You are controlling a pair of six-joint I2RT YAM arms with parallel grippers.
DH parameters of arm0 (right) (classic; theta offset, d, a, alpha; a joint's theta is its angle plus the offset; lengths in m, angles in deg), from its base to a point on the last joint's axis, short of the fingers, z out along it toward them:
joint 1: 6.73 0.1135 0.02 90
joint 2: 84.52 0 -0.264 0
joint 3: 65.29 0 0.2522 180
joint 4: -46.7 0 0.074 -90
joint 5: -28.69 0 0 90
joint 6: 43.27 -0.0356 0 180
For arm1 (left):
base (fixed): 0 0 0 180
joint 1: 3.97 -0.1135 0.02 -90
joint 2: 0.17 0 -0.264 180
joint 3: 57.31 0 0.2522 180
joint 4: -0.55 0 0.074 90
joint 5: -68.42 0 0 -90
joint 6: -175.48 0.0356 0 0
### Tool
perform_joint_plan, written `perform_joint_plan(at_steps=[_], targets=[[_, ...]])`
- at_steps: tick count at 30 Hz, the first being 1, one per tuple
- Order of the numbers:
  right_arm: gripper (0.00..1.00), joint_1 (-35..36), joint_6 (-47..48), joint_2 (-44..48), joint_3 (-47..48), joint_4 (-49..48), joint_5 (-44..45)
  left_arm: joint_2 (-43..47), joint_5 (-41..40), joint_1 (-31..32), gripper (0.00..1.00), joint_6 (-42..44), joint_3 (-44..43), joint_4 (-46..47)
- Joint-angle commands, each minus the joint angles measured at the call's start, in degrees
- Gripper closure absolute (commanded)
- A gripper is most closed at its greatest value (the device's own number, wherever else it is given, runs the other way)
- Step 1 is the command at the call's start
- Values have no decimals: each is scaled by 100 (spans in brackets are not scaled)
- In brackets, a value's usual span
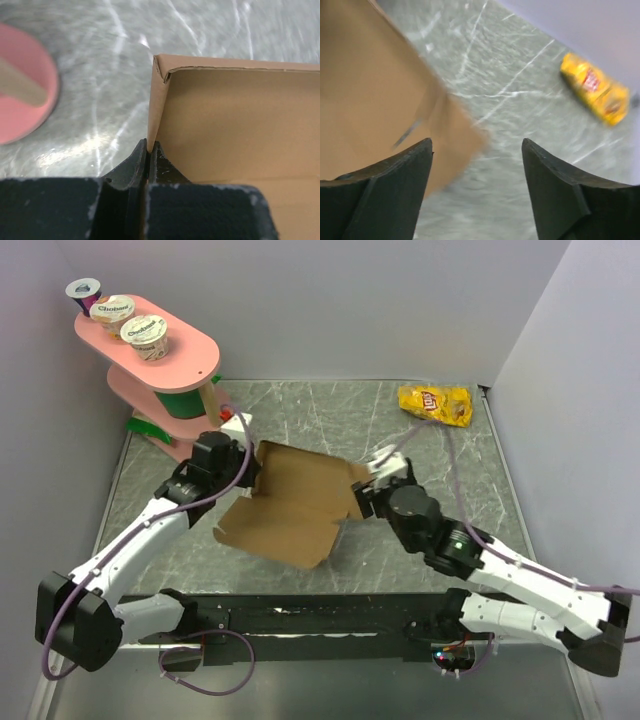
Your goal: Fold the paper box
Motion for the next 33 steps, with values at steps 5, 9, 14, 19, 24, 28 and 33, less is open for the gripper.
perform_joint_plan(at_steps=[5, 9, 14, 19, 24, 28, 33], targets=[[36, -32, -4775, 1159, -592, -102, -789, 912, -538, -178, 99, -1007, 452, 890], [50, -58, -6198, 1424, -1830, -1420, -1450, 1535, -1030, -178, 99, -1007, 663, 1085], [53, -67, -6842, 1503, -2667, -2854, -1716, 2108, -1320, -178, 99, -1148, 874, 1314], [47, -137, -6808, 1240, -2958, -4181, -1620, 2539, -1294, -178, 99, -1113, 1094, 1595], [36, -436, -6878, 1099, -3169, -5061, -1592, 2697, -1180, -178, 99, -1016, 1156, 1657], [36, -954, -7045, 731, -3046, -5456, -2347, 2706, -1084, -178, 99, -1007, 1191, 1745], [38, -1122, -7255, -76, -2871, -6290, -3112, 2688, -1022, -178, 99, -981, 1191, 1762]])
